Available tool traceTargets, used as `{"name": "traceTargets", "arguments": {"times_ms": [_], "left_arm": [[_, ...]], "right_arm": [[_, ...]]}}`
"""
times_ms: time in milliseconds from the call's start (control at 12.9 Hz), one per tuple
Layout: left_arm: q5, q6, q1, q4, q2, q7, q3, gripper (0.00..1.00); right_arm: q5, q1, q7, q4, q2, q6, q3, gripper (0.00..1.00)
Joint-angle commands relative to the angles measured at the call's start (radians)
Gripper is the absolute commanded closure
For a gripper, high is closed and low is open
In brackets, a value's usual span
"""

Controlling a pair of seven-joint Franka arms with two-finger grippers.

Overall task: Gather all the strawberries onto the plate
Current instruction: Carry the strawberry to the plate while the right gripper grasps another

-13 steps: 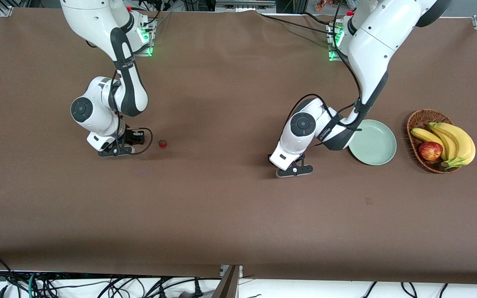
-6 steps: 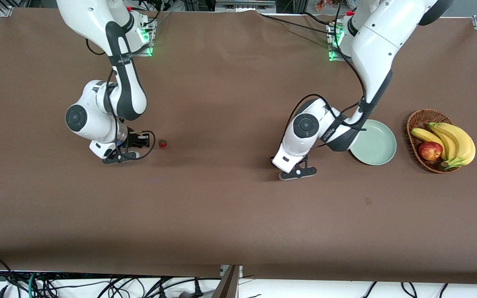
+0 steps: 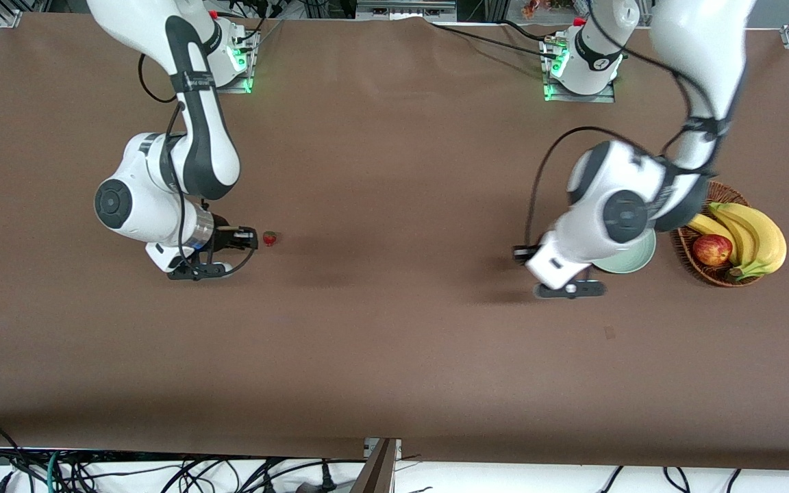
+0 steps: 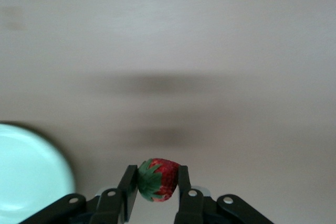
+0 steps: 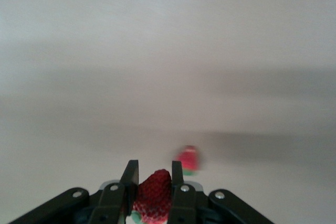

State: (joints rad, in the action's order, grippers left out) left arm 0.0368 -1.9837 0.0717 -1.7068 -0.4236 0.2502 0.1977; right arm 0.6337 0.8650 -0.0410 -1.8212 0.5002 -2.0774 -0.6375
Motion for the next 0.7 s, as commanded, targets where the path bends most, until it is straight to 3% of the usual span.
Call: {"name": "traceTargets", "arguments": {"times_ms": [0,232,387,465,620], "left_arm": [[0.075,0.06,-0.001,-0.143,0.139,-0.269,-0.156,0.86],[0.069,0.059,-0.015,-0.23,0.178,-0.415,-0.277,0.86],[0.061,0.01,-0.015,-0.289,0.178,-0.479,-0.349,0.86],[0.058,-0.077,-0.015,-0.359,0.181,-0.497,-0.366,0.86],[0.057,-0.276,-0.018,-0.503,0.192,-0.52,-0.371,0.86]], "right_arm": [[0.024,0.026,0.305,0.208,0.131,0.027,0.091,0.8],[0.04,0.026,0.643,0.399,0.274,-0.096,0.234,0.8],[0.029,0.034,0.859,0.488,0.355,-0.284,0.362,0.77],[0.026,0.067,0.941,0.494,0.398,-0.422,0.404,0.75],[0.031,0.142,1.025,0.496,0.46,-0.606,0.41,0.75]]}}
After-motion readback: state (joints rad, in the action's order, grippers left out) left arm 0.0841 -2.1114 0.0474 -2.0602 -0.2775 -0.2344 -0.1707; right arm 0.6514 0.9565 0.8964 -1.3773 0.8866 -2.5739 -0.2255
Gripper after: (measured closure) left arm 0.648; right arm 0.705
